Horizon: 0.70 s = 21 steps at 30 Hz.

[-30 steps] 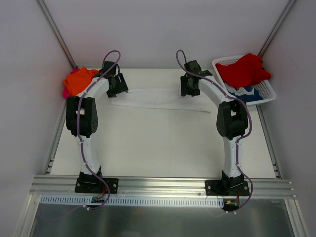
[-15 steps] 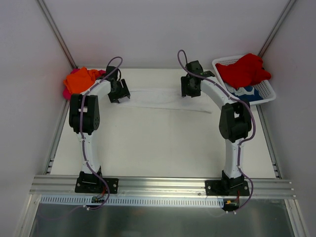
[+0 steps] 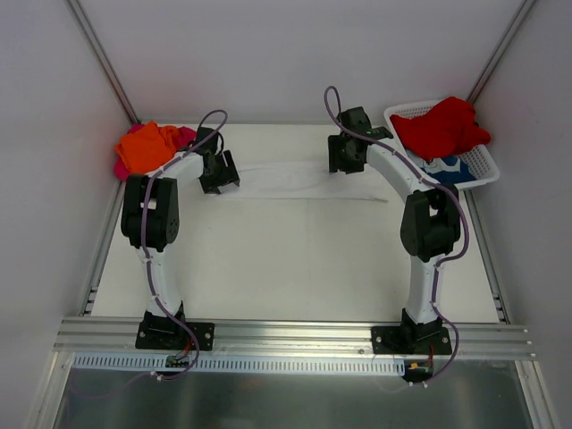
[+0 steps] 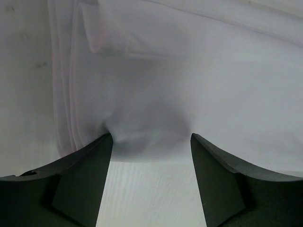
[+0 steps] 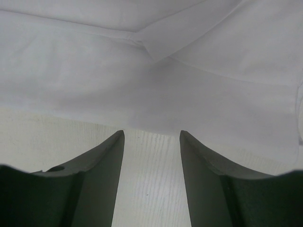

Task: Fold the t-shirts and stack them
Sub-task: Rotate the tshirt 90 degrees

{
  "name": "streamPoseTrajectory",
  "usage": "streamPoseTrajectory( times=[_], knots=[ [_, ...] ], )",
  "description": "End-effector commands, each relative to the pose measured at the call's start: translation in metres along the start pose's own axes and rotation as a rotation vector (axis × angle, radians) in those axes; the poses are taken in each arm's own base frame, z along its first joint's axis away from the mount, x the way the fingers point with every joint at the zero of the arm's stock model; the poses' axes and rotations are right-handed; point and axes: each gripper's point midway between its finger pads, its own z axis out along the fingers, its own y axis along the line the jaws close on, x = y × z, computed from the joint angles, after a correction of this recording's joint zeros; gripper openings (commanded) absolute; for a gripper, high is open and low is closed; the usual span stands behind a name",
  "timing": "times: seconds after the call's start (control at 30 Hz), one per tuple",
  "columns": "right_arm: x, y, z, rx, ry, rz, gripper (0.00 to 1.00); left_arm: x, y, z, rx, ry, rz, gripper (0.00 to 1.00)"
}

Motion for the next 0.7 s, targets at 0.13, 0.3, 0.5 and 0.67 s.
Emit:
streamPoseTrajectory(
  times=[0.13,0.3,0.5,0.67],
  knots=[
    [-0.02,-0.001,-0.029,-0.034,-0.068,0.035,0.54,0.094,-0.006,-0.023,-0.066,0.15,0.064,0.68],
    [-0.03,-0.009,-0.035,-0.035,-0.092,0.052,0.54,0.135,-0.009,-0.037,-0.075,0.186,0.102,0.68],
    [-0.038,-0.015,-0.043,-0.063,-0.107,0.07,0.54,0.195,0.002,-0.058,-0.114,0.226,0.151,0.68],
    [-0.042,-0.024,-0.044,-0.062,-0.114,0.094,0.54,0.24,0.012,-0.078,-0.122,0.251,0.167,0.68]
  ],
)
